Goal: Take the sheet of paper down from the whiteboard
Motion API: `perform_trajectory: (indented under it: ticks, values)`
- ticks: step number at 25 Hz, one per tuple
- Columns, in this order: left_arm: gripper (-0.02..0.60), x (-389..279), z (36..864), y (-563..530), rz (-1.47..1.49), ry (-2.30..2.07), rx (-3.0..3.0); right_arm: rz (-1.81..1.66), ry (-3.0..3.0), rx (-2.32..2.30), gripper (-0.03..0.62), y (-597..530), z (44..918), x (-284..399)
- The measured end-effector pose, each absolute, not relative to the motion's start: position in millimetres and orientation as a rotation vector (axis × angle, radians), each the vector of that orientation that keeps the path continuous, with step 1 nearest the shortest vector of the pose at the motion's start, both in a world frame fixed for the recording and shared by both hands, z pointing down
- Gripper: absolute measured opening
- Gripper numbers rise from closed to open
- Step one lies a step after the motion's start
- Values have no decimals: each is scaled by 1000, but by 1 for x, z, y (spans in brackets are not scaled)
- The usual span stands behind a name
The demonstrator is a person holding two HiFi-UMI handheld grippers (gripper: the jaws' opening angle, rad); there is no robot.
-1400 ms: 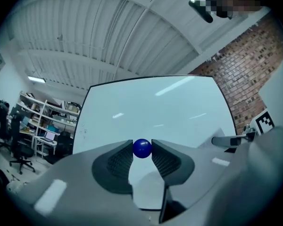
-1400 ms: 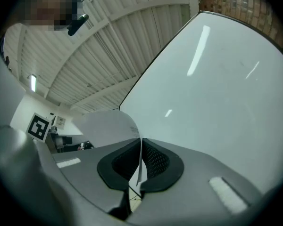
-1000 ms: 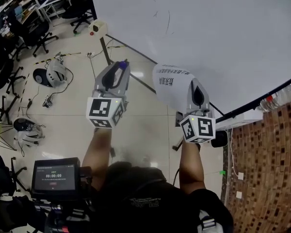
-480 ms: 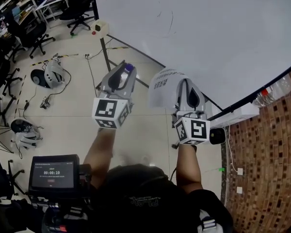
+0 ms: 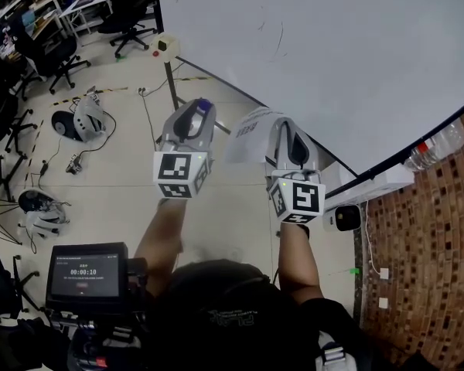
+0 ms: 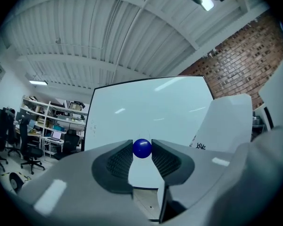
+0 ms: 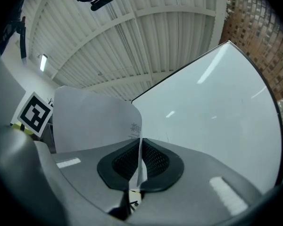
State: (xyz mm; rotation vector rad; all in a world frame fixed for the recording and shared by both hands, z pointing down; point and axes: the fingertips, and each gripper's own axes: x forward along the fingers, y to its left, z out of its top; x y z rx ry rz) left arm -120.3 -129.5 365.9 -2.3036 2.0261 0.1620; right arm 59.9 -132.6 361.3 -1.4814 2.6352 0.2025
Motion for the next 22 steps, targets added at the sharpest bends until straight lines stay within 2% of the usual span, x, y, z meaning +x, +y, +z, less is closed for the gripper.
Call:
perform_trajectory:
  ticks: [22]
  values:
    - [124,-123,368,-123,119,2019,-2246,127,2670,-1470,12,-149,373,41]
